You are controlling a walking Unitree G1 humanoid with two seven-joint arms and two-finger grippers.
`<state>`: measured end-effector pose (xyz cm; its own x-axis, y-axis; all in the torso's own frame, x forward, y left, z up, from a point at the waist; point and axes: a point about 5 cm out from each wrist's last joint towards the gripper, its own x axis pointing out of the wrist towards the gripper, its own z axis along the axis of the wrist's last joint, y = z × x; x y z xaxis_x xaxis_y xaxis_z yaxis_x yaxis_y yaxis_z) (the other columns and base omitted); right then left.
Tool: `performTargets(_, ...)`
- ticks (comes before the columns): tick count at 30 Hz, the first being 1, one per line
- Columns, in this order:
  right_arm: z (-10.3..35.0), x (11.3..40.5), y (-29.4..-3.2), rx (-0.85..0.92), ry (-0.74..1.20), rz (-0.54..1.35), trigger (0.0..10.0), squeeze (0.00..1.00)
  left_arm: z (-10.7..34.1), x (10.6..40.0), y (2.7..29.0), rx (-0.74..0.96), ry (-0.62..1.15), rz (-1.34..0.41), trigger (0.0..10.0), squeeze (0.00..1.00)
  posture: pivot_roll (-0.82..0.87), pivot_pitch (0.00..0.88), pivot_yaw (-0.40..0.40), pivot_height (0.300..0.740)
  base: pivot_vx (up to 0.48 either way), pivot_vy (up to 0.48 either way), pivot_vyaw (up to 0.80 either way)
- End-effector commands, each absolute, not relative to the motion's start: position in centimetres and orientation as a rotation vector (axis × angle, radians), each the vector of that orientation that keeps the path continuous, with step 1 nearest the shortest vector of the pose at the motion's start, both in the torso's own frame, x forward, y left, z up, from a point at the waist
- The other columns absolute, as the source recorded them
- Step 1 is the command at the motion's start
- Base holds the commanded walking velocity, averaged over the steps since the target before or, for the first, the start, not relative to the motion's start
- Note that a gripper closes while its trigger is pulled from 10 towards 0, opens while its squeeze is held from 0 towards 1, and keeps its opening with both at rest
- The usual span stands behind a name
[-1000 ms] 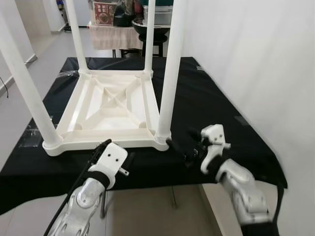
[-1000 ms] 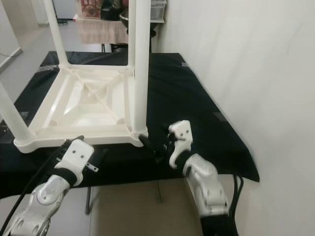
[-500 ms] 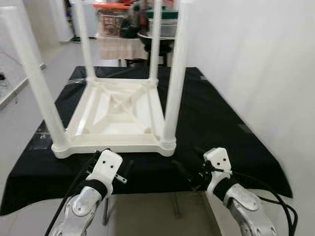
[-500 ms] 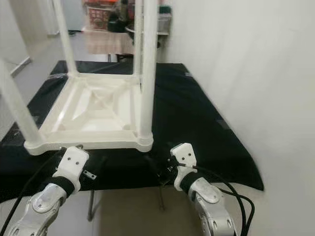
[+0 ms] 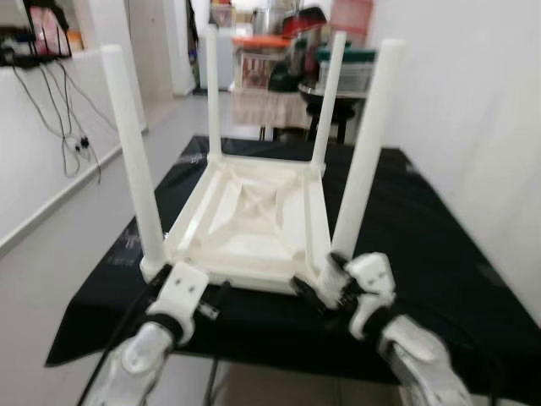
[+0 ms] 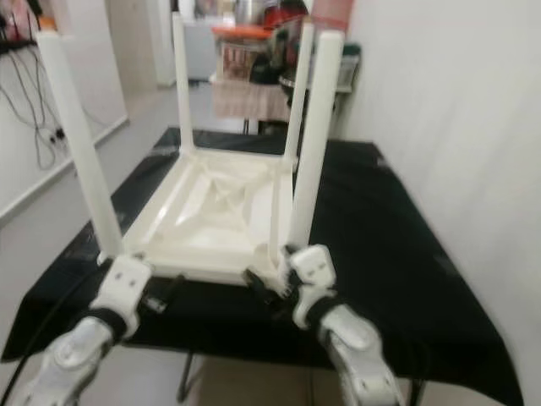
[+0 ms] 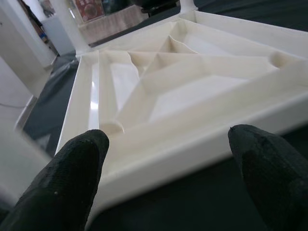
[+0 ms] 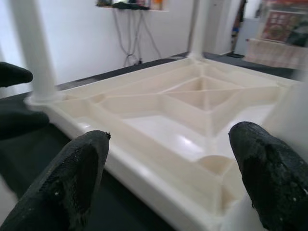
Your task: Building children table
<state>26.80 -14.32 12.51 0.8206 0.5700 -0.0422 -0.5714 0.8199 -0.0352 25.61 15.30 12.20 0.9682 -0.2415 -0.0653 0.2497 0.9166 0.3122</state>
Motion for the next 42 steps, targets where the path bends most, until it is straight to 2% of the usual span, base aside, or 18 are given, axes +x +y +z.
performTargets(1,12.2,26.8,-15.4,-0.044,0.052,0.571,10.0,0.0,12.5,25.8,14.3,0.327,0.0,-0.296,10.0,0.0,0.0,0.0,-0.053,0.74,0.0,0.0,0.0)
performTargets(7,12.1,26.6,-15.4,-0.022,0.059,0.628,10.0,0.0,12.9,25.4,13.1,0.38,-0.042,-0.433,10.0,0.0,0.0,0.0,-0.052,0.74,0.0,0.0,0.0)
performTargets(12,12.1,26.4,-15.5,-0.019,0.06,0.652,10.0,0.0,12.9,25.2,12.6,0.407,-0.054,-0.481,10.0,0.0,0.0,0.0,-0.052,0.74,0.0,0.0,0.0)
performTargets(18,12.2,24.6,-15.9,0.03,0.096,0.876,10.0,0.0,13.0,24.9,12.2,0.395,-0.061,-0.542,10.0,0.0,0.0,0.0,-0.05,0.74,0.0,0.0,0.0)
performTargets(23,12.3,24.0,-17.2,-0.02,0.158,0.95,10.0,0.0,13.0,24.8,12.1,0.394,-0.065,-0.575,10.0,0.0,0.0,0.0,-0.049,0.74,0.0,0.0,0.0)
performTargets(28,13.2,23.6,-17.9,-0.184,0.244,1.03,10.0,0.0,13.1,24.7,11.7,0.405,-0.068,-0.646,10.0,0.0,0.0,0.005,-0.051,0.74,0.0,0.0,0.0)
performTargets(31,13.2,23.6,-18.8,-0.243,0.315,1.028,10.0,0.0,13.2,24.8,11.6,0.427,-0.083,-0.658,10.0,0.0,0.0,0.006,-0.051,0.74,0.0,0.0,0.0)
performTargets(35,13.6,24.2,-21.9,-0.363,0.462,0.924,10.0,0.0,13.9,25.5,11.0,0.516,-0.167,-0.693,10.0,0.0,-0.01,0.01,-0.052,0.74,0.0,0.0,0.0)
performTargets(36,13.6,24.2,-21.9,-0.363,0.462,0.924,10.0,0.0,13.9,25.5,11.0,0.516,-0.167,-0.693,10.0,0.0,-0.01,0.01,-0.052,0.74,0.0,0.0,0.0)
performTargets(38,14.6,25.2,-23.6,-0.397,0.48,0.829,10.0,0.0,14.1,26.4,10.2,0.575,-0.188,-0.684,10.0,0.0,-0.01,0.013,-0.051,0.74,0.0,0.0,0.0)
performTargets(41,15.1,25.6,-24.1,-0.405,0.477,0.796,10.0,0.0,14.2,26.8,9.9,0.598,-0.192,-0.669,10.0,0.0,-0.01,0.013,-0.051,0.74,0.0,0.0,0.0)
performTargets(42,15.6,26.3,-24.4,-0.403,0.461,0.737,10.0,0.0,14.1,27.5,9.7,0.653,-0.184,-0.618,10.0,0.0,-0.02,0.017,-0.048,0.74,0.0,0.0,0.0)
